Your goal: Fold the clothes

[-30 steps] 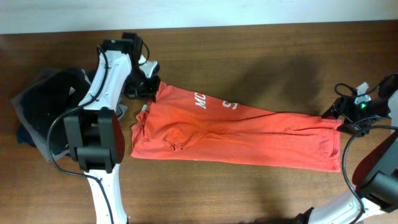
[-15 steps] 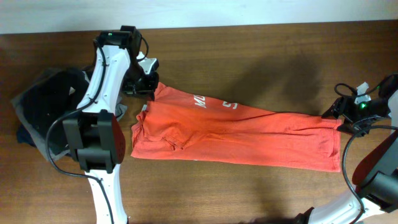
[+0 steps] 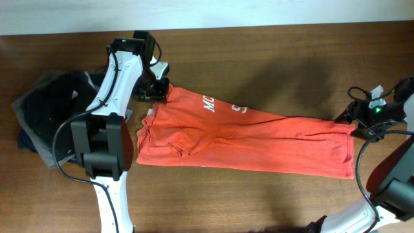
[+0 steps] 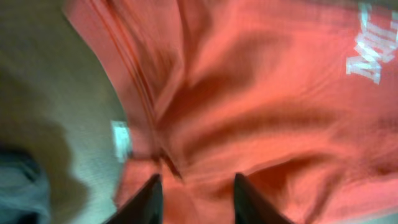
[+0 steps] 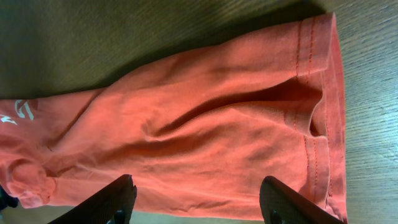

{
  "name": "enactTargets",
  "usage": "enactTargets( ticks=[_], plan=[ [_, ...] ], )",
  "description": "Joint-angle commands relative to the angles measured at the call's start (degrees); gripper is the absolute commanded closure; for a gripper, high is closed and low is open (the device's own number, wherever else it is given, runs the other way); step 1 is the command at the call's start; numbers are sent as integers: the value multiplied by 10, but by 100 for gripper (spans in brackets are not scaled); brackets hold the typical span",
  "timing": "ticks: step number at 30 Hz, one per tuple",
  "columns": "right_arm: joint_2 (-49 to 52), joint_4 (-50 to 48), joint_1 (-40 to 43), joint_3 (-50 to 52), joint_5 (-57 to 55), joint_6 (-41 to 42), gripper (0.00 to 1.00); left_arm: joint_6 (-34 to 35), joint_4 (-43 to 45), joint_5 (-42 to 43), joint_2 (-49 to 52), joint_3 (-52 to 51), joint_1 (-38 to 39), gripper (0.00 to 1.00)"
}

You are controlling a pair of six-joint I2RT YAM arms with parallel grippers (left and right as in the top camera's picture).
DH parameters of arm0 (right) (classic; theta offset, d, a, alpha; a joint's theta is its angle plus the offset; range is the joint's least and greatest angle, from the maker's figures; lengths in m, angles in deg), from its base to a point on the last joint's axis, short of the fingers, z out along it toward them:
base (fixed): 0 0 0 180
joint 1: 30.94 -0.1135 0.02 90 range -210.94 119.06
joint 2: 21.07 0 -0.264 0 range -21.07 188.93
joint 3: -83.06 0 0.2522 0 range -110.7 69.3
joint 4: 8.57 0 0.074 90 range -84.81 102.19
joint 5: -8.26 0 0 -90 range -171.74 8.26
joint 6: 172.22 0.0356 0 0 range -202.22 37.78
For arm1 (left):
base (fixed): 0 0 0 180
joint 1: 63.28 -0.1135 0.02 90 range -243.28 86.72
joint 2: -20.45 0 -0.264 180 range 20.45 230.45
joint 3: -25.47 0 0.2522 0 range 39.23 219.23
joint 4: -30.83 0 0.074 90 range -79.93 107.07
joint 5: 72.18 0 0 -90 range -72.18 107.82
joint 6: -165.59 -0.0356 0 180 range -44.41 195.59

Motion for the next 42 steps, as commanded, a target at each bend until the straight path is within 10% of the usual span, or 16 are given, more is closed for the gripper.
enactTargets(
  ticks=[1, 8, 13, 29, 42],
  plan=[
    [-2, 2, -3, 0, 10, -4, 31, -5, 48, -21, 7, -16, -2, 54],
    [-2, 2, -3, 0, 10, -3, 31, -5, 73, -13, 51, -37, -2, 55],
    [-2, 3, -3, 0, 10, -3, 31, -5, 64, 47, 64, -37, -2, 98],
    [-2, 2, -3, 0, 10, -2, 31, -5, -52, 25, 46, -7, -2, 100],
    [-2, 2, -3, 0, 10, -2, 31, -5, -79, -6, 31, 83, -24, 51]
  ],
)
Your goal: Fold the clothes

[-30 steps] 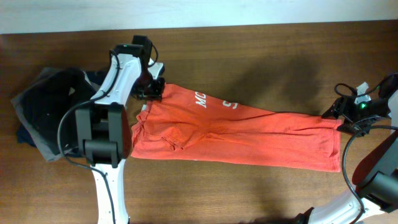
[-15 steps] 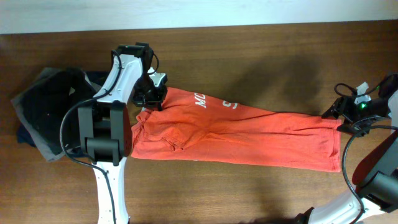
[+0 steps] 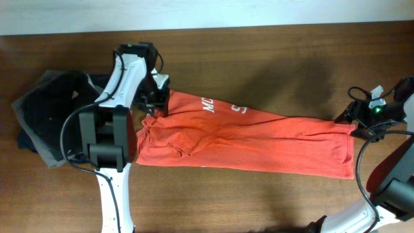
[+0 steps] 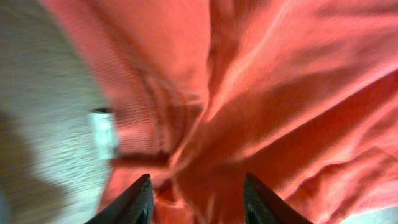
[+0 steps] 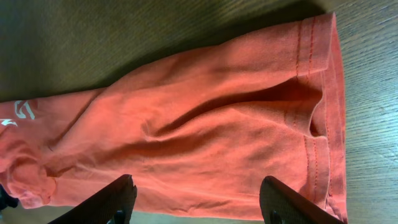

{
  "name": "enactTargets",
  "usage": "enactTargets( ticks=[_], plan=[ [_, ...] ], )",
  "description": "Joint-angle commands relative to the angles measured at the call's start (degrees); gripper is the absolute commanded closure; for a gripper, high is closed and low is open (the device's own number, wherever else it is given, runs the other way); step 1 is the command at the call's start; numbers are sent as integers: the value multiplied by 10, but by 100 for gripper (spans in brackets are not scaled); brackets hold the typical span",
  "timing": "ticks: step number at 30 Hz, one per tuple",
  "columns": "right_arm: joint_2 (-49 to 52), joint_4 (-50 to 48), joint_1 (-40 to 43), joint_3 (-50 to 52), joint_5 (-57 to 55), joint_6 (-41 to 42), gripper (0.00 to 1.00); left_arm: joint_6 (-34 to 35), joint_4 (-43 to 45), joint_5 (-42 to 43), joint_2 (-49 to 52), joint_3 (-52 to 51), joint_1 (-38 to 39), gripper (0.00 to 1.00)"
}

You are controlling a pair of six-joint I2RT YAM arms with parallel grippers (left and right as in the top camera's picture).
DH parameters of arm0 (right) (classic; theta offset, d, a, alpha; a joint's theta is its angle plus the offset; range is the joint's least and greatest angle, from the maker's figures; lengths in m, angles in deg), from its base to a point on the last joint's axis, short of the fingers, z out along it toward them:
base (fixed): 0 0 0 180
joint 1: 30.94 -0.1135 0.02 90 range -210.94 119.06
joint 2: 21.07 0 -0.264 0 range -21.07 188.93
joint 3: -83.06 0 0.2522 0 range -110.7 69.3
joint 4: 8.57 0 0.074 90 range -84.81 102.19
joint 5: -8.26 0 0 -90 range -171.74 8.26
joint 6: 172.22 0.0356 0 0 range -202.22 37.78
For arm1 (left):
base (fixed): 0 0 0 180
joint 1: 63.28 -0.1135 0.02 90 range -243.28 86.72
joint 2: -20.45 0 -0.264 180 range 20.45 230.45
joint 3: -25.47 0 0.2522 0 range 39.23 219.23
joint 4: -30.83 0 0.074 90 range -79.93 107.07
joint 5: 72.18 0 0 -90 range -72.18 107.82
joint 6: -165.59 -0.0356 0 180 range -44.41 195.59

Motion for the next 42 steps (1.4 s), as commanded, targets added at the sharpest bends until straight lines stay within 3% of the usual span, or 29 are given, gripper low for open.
enactTargets(
  ticks=[1, 8, 11, 17, 20, 22, 26, 42],
  plan=[
    [-2, 2, -3, 0, 10, -1, 31, -5, -21, -6, -37, 68, -18, 50],
    [-2, 2, -3, 0, 10, 0, 31, 3, -121, -4, -54, 108, -27, 51],
    [-2, 4, -3, 0, 10, 0, 32, 8, -147, -4, -56, 107, -27, 64],
    [-5, 18, 7, 0, 11, 0, 37, 8, -147, 5, -115, 107, -27, 66],
    [-17, 26, 34, 0, 11, 0, 36, 9, -147, -12, -170, 107, -27, 64],
    [-21, 22, 65, 0, 12, 0, 28, 11, -147, -30, -210, 107, -27, 55],
    [-14, -10, 122, 14, 19, -2, 16, 11, -147, -38, -258, 107, -27, 49],
    [9, -198, 129, 186, 22, -99, 16, 10, -147, -38, -273, 107, -27, 45]
  ],
)
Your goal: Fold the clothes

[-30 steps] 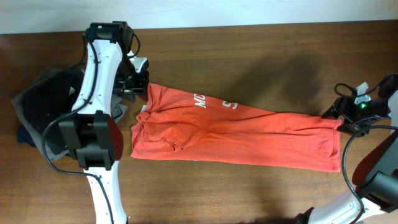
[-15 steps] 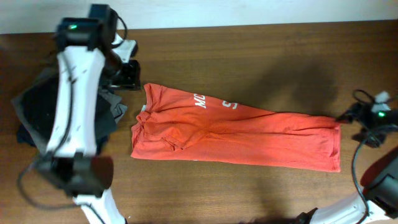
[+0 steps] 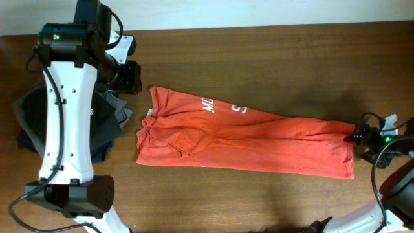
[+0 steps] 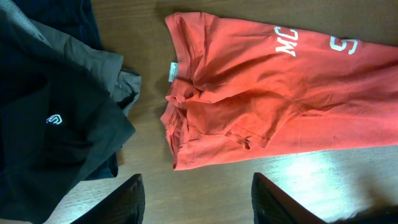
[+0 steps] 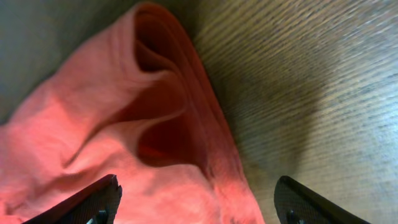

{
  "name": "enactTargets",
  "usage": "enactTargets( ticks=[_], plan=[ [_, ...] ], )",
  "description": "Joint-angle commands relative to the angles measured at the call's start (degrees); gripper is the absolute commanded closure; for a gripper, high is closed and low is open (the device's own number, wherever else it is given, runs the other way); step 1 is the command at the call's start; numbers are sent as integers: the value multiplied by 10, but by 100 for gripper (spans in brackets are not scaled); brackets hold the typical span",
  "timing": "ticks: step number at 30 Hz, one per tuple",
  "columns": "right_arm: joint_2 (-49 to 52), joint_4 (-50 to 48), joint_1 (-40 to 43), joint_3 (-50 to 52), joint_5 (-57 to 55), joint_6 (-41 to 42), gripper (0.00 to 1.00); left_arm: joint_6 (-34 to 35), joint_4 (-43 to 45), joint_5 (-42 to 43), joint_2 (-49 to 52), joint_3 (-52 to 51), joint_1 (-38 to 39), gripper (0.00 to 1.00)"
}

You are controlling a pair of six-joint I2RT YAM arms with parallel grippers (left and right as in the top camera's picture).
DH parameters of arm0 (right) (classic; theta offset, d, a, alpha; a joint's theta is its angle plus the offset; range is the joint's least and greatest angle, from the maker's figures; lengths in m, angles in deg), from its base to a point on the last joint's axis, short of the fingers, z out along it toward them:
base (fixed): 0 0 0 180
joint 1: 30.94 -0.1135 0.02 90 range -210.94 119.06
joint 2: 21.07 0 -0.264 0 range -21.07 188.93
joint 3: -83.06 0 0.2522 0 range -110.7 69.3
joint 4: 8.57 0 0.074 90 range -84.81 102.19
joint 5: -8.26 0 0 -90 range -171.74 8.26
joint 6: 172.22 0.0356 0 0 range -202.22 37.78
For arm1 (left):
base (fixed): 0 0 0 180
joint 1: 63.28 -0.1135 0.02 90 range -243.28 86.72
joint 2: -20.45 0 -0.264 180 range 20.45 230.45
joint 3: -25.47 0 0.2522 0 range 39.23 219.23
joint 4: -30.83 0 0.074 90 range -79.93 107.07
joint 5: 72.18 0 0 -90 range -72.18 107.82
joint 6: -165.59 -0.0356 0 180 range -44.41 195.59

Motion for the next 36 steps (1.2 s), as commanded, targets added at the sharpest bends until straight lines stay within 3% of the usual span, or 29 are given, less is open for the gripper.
enactTargets(
  ticks=[1, 7, 12, 21, 22, 25, 26, 32, 36],
  plan=[
    [8, -25, -1, 28, -4, -46, 16, 2, 0, -6, 3, -1, 0, 45],
    [47, -27, -2, 31, 0, -62, 19, 2, 0, -6, 3, -1, 0, 44],
    [70, -1, -14, 34, 2, -63, 30, 2, 2, -6, 3, -1, 0, 44],
    [72, -16, -42, 64, 1, -63, 39, 2, 2, -5, 3, -1, 0, 44],
    [72, -16, -42, 64, -1, -63, 44, 2, 2, -2, 3, -1, 0, 44],
    [72, -15, -41, 57, -2, -53, 87, 2, 1, 3, 3, -1, 0, 44],
    [72, -12, -40, 50, -2, -47, 96, 2, 1, 3, 3, -1, 0, 44],
    [32, 45, -28, -38, -12, -14, 96, 2, 0, 3, 3, -1, 0, 44],
    [-14, 103, -22, -137, -100, 39, 96, 2, 0, 2, 3, -1, 0, 44]
  ],
)
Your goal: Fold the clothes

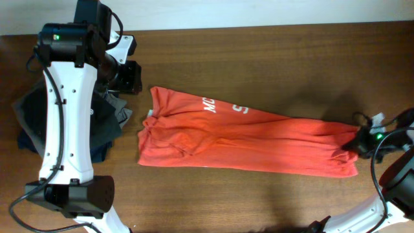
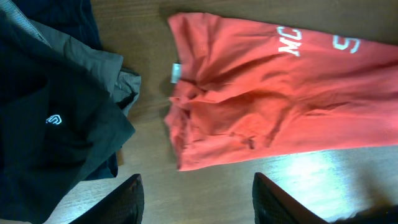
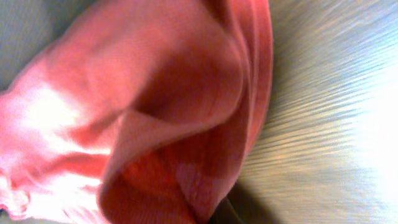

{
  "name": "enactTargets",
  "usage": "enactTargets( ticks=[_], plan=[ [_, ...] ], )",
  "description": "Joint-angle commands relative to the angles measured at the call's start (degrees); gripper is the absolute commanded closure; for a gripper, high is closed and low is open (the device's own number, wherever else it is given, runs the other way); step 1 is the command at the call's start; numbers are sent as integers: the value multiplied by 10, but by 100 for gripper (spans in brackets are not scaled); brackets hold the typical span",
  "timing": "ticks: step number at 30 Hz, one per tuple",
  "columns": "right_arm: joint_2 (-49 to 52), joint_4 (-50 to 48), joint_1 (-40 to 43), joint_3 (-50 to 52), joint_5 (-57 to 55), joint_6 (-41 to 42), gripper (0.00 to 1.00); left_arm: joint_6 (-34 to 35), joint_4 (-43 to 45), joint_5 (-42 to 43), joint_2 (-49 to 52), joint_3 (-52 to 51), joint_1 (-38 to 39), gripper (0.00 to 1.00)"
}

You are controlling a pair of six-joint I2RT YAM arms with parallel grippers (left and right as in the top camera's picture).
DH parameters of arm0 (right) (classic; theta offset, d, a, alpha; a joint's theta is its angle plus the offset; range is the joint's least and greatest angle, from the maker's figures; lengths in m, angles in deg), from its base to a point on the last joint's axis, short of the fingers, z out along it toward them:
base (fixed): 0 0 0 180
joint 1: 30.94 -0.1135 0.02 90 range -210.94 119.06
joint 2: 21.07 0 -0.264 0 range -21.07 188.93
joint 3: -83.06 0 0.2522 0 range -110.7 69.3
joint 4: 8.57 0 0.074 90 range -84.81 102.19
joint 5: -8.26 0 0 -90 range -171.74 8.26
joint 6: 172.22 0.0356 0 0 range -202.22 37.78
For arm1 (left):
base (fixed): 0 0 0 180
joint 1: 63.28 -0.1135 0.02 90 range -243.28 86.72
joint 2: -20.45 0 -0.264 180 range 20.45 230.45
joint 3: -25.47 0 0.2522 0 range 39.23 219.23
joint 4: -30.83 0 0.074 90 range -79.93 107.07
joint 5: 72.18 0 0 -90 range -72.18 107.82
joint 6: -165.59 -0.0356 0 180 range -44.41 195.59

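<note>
An orange T-shirt [image 1: 246, 139] with white lettering lies stretched left to right across the wooden table [image 1: 272, 58]. My left gripper [image 1: 129, 77] is open and raised off the table, up and left of the collar end. In the left wrist view its fingers [image 2: 134, 199] stand wide apart over bare wood, below the shirt [image 2: 273, 106]. My right gripper [image 1: 361, 144] is at the shirt's right hem, which is bunched there. Orange cloth [image 3: 124, 93] fills the right wrist view and hides the fingers, which are shut on it.
A heap of dark clothes [image 1: 52, 123] lies at the table's left end, close to the shirt's collar; it also shows as the dark heap [image 2: 50, 112] in the left wrist view. The left arm's column stands over that heap. The table's far edge meets a white wall.
My right gripper, then open at the hem's corner, is now shut on the hem, which has bunched up. The shirt has shifted slightly to the right. The left arm has not moved.
My left gripper was low on the shirt's collar end while the right one hung open above the hem. Then the left worked a little further down the collar. Then it stood raised and open, and the right was down at the hem, which it now grips.
</note>
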Motion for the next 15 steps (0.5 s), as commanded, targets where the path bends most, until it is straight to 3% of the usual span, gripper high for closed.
enactTargets(
  ticks=[1, 6, 15],
  plan=[
    [-62, 36, 8, -102, -98, 43, 96, 2, -1, 2, 3, -1, 0, 44],
    [-100, 88, -11, -181, -89, 66, 96, 2, 1, 2, 3, -1, 0, 44],
    [-109, 130, -145, -166, -96, 66, 96, 2, -1, 2, 3, -1, 0, 44]
  ],
)
